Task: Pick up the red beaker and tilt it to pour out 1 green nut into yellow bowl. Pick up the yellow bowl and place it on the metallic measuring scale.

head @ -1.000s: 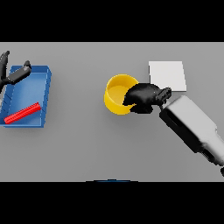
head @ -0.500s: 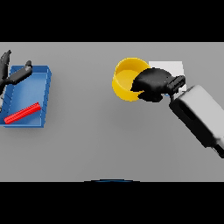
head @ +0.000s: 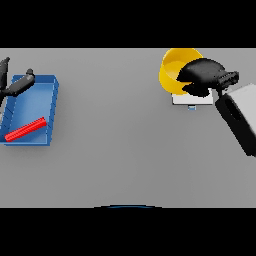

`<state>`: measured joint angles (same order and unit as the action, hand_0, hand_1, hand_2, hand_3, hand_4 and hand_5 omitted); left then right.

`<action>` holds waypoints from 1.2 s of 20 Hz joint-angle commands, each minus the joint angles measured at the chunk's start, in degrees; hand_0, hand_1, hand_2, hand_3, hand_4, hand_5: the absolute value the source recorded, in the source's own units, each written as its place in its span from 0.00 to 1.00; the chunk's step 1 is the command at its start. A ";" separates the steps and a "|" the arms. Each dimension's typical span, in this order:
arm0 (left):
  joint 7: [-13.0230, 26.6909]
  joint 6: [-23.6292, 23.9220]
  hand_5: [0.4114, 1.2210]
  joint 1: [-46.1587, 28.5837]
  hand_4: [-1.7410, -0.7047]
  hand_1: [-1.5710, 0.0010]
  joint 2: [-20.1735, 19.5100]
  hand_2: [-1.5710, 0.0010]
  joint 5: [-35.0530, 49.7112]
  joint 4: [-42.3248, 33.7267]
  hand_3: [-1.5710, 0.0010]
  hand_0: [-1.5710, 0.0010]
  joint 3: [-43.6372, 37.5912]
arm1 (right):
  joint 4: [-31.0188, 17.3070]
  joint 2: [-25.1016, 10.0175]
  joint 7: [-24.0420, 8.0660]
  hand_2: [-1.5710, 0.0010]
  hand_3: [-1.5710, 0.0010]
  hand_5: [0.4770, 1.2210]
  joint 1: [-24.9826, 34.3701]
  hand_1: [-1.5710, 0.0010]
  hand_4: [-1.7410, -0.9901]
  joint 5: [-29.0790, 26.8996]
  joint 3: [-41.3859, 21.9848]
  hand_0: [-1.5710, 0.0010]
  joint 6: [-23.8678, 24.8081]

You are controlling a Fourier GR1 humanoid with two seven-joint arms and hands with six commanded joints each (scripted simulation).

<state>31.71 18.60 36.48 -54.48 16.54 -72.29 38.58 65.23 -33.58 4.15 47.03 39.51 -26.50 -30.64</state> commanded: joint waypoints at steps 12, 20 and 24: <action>2.16 -0.39 0.42 -0.62 0.90 1.00 -1.18 1.00 0.28 -0.74 1.00 1.00 0.03 | -23.67 2.00 6.08 0.00 0.12 1.00 4.50 0.00 0.02 1.87 0.01 0.00 10.73; 1.54 0.01 0.40 -0.21 0.90 1.00 -0.09 1.00 -0.21 0.40 1.00 1.00 0.25 | -32.26 4.81 7.09 0.00 0.05 1.00 6.17 0.07 0.02 1.76 -0.56 0.00 15.00; 1.14 -0.40 0.41 0.30 0.90 1.00 0.30 1.00 -0.22 1.44 1.00 1.00 0.13 | -35.87 6.06 7.23 0.05 0.35 1.00 7.29 0.08 0.11 1.09 -0.51 0.02 14.37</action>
<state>32.84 18.20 36.78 -54.18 16.31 -70.85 38.72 29.35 -27.50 11.32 54.30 40.61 -27.02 -16.30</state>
